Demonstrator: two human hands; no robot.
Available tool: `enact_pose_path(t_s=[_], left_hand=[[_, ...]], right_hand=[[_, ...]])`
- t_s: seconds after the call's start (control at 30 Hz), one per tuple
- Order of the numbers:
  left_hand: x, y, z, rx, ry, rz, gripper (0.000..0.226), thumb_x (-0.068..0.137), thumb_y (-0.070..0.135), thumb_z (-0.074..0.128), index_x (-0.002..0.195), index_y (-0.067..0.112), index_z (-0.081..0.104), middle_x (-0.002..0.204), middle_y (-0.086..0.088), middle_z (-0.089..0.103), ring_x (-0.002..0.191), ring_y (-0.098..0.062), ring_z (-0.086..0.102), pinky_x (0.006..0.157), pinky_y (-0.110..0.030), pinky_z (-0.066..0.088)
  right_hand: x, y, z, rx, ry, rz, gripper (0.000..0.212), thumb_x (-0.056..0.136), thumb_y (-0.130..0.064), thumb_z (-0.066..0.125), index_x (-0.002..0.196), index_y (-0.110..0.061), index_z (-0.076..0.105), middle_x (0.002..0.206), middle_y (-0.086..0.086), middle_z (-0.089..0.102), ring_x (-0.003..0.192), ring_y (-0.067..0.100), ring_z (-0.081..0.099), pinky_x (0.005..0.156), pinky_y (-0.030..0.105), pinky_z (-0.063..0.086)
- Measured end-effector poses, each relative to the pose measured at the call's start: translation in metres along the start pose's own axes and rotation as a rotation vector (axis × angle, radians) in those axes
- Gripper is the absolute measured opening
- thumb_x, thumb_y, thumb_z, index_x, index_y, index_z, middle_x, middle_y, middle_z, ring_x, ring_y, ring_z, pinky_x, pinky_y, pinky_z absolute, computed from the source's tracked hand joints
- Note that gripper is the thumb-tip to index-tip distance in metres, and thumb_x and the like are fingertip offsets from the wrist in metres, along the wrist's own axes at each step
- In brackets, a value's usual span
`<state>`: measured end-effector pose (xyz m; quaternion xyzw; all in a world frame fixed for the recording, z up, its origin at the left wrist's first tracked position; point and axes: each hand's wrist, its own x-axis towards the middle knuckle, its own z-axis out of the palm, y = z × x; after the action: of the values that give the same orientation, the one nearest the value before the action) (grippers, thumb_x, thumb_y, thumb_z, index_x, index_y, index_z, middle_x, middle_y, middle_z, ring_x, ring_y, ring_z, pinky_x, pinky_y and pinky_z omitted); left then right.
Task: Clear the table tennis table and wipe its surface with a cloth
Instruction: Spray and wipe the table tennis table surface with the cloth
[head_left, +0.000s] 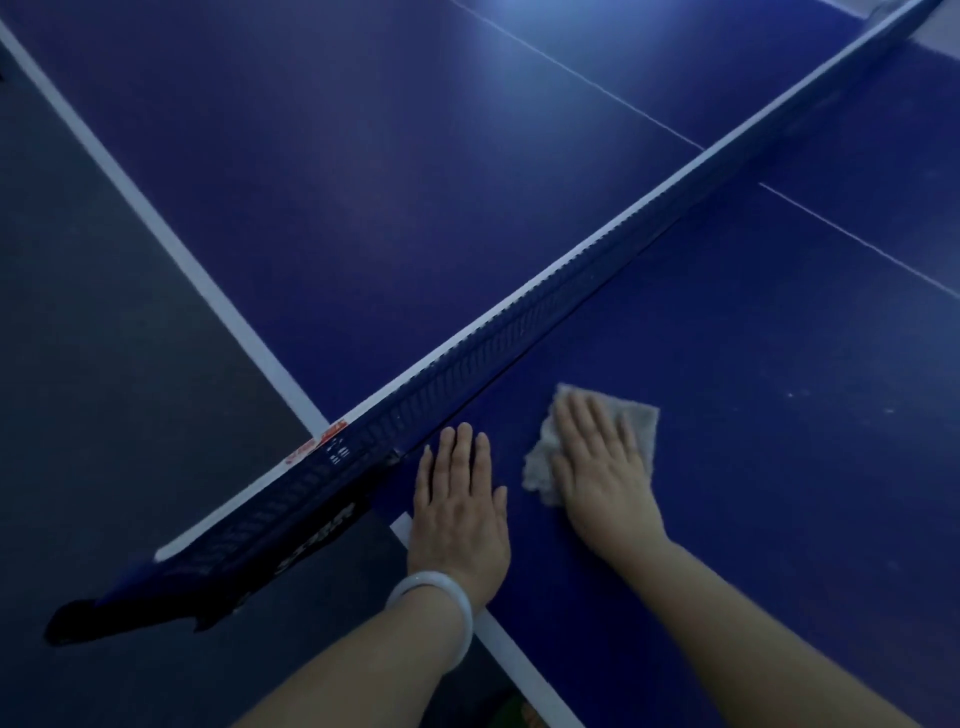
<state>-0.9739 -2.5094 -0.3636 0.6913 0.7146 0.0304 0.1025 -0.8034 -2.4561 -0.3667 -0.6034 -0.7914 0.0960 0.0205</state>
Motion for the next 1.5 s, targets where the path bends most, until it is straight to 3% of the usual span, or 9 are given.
enact_pose_path(t_s=[0.1, 0.3, 0.47, 0.6, 0.8, 1.03, 1.13, 1.33, 1.5], left_hand=[[0.001, 0.0, 0.001, 0.004, -0.009, 0.01, 0.064, 0.098, 0.039, 0.011, 0.151, 0.008, 0.028, 0.159, -0.013, 0.02, 0.148, -0.026, 0.018, 0.12, -0.047, 0.021], [0.002, -0.002, 0.004, 0.005, -0.018, 0.016, 0.065, 0.099, 0.045, 0.016, 0.15, 0.006, 0.026, 0.158, -0.014, 0.024, 0.147, -0.028, 0.022, 0.118, -0.049, 0.023], [0.002, -0.003, 0.003, 0.003, -0.016, 0.045, 0.072, 0.097, 0.05, 0.016, 0.151, 0.004, 0.027, 0.158, -0.015, 0.025, 0.147, -0.029, 0.02, 0.119, -0.05, 0.018], [0.001, -0.006, 0.003, -0.005, -0.016, 0.064, 0.074, 0.096, 0.051, 0.011, 0.153, 0.005, 0.02, 0.16, -0.015, 0.019, 0.149, -0.029, 0.015, 0.121, -0.05, 0.012], [-0.001, -0.007, 0.002, 0.0, -0.031, 0.069, 0.066, 0.101, 0.045, 0.014, 0.154, 0.006, 0.009, 0.162, -0.015, 0.009, 0.15, -0.029, 0.005, 0.121, -0.049, 0.005], [0.0, -0.009, 0.002, -0.021, -0.024, 0.085, 0.066, 0.1, 0.042, 0.017, 0.154, 0.005, 0.009, 0.162, -0.015, 0.008, 0.15, -0.029, 0.004, 0.122, -0.049, 0.003], [0.0, -0.009, 0.003, -0.038, -0.018, 0.086, 0.066, 0.1, 0.041, 0.021, 0.154, 0.004, 0.013, 0.161, -0.016, 0.012, 0.149, -0.031, 0.007, 0.122, -0.049, 0.004], [-0.002, -0.01, 0.001, -0.047, -0.026, 0.091, 0.065, 0.099, 0.04, 0.02, 0.153, 0.003, 0.014, 0.161, -0.018, 0.014, 0.149, -0.031, 0.009, 0.121, -0.049, 0.004], [-0.001, -0.01, -0.002, -0.075, -0.023, 0.098, 0.066, 0.1, 0.042, 0.019, 0.153, 0.003, 0.014, 0.161, -0.017, 0.013, 0.149, -0.031, 0.007, 0.122, -0.048, 0.002]], right_hand=[[-0.033, 0.043, -0.002, -0.052, 0.007, -0.033, 0.056, 0.104, -0.038, 0.015, 0.155, -0.021, -0.001, 0.163, -0.004, -0.004, 0.15, 0.011, -0.011, 0.121, 0.037, -0.01], [-0.079, 0.07, -0.013, 0.106, 0.118, 1.01, 0.057, 0.103, -0.036, 0.011, 0.156, -0.019, -0.005, 0.164, 0.001, -0.008, 0.15, 0.018, -0.009, 0.122, 0.046, -0.005], [-0.093, -0.03, 0.014, 0.016, 0.104, 0.478, 0.058, 0.103, -0.034, 0.019, 0.156, -0.016, 0.006, 0.164, 0.003, 0.0, 0.151, 0.019, -0.003, 0.122, 0.046, 0.002], [-0.144, -0.002, 0.01, -0.031, 0.043, 0.232, 0.057, 0.103, -0.04, 0.018, 0.156, -0.02, 0.012, 0.164, -0.004, 0.005, 0.151, 0.013, 0.006, 0.121, 0.043, 0.006], [-0.156, 0.011, 0.002, 0.128, 0.176, 1.277, 0.058, 0.104, -0.034, 0.017, 0.155, -0.018, -0.003, 0.164, 0.002, -0.005, 0.151, 0.018, -0.007, 0.122, 0.047, -0.002], [-0.137, -0.094, 0.025, 0.023, 0.072, 0.437, 0.057, 0.104, -0.04, 0.023, 0.156, -0.022, 0.011, 0.164, -0.003, 0.005, 0.151, 0.013, 0.0, 0.12, 0.044, 0.006], [-0.191, -0.057, 0.024, -0.018, 0.06, 0.523, 0.057, 0.102, -0.044, 0.006, 0.156, -0.027, 0.0, 0.164, -0.007, -0.005, 0.15, 0.01, -0.008, 0.121, 0.043, 0.001], [-0.228, -0.032, 0.011, 0.139, 0.222, 1.401, 0.056, 0.104, -0.031, 0.023, 0.152, -0.021, -0.003, 0.164, 0.002, 0.002, 0.151, 0.017, -0.003, 0.122, 0.046, 0.0], [-0.174, -0.096, 0.024, 0.049, 0.139, 0.793, 0.057, 0.103, -0.037, 0.024, 0.156, -0.022, 0.01, 0.164, -0.002, 0.006, 0.151, 0.015, 0.001, 0.121, 0.043, 0.004]])
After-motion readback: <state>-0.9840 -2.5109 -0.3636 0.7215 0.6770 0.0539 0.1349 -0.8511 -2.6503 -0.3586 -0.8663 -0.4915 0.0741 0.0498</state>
